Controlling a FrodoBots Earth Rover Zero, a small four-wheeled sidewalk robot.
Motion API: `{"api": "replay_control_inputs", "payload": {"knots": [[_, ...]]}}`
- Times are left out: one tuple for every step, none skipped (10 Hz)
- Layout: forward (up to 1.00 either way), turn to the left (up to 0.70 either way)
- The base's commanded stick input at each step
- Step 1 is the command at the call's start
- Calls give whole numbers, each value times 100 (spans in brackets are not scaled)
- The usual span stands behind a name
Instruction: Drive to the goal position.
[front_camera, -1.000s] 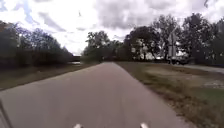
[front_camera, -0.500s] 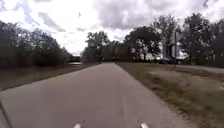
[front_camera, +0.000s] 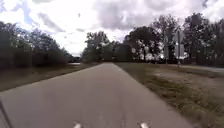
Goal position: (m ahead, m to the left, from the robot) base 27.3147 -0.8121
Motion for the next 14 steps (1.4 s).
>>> {"api": "replay_control_inputs", "payload": {"knots": [[100, 0], [100, 0], [100, 0], [100, 0], [100, 0], [100, 0], [100, 0], [100, 0], [100, 0], [100, 0], [100, 0], [100, 0], [100, 0], [100, 0]]}}
